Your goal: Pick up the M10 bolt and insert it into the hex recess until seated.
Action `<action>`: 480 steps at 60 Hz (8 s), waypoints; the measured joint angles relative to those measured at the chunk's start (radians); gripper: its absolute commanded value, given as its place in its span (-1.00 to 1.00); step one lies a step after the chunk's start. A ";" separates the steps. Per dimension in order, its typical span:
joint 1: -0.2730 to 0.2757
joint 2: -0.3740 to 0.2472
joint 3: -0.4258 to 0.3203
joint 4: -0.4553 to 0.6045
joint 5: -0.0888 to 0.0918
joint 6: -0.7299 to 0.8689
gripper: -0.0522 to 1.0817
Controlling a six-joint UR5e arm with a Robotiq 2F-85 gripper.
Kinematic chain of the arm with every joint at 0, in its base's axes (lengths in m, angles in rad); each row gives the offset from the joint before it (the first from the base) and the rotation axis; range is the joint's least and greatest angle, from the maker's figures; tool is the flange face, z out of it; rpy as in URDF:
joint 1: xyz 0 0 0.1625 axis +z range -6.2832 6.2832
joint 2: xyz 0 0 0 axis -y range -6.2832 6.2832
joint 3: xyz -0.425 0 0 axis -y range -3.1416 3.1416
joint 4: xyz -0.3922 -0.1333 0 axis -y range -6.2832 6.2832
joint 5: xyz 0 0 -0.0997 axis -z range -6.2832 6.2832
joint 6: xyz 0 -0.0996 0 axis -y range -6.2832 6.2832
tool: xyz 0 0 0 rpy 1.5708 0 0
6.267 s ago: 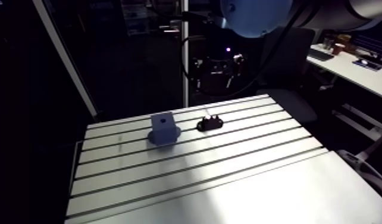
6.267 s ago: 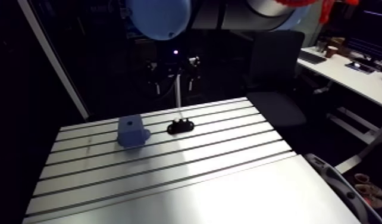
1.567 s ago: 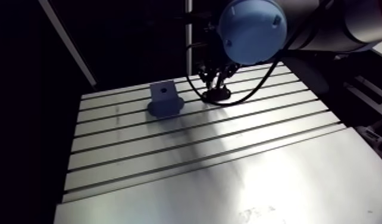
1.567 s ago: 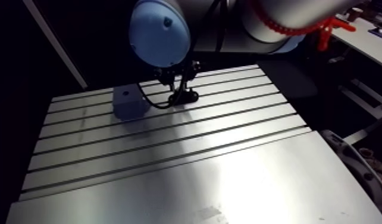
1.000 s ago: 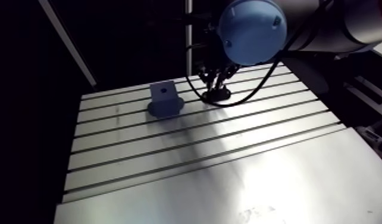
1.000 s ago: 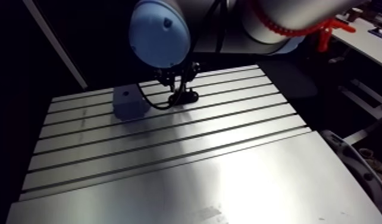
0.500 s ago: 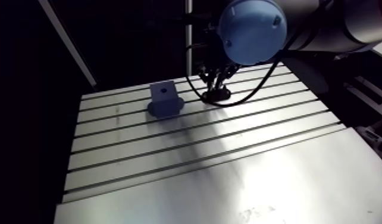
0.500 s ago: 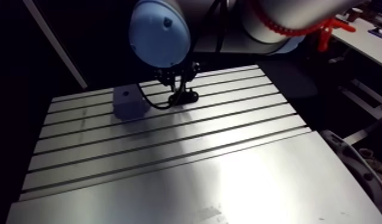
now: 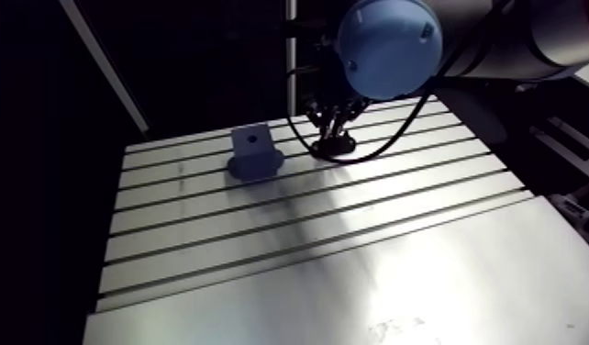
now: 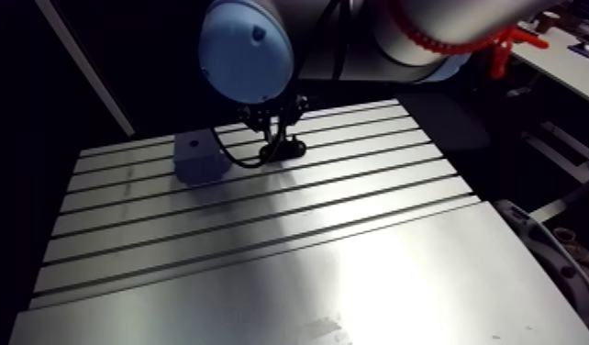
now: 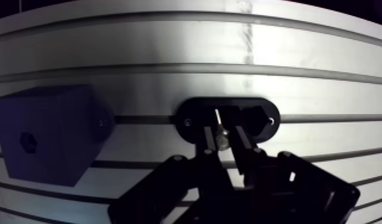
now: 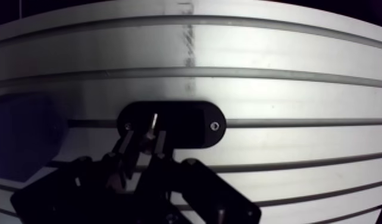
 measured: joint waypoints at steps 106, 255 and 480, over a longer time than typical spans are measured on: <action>0.005 -0.100 -0.074 0.124 0.007 0.002 0.88; 0.283 0.006 -0.414 0.608 -0.090 -0.316 0.93; 0.295 0.080 -0.383 0.583 -0.094 -0.311 0.93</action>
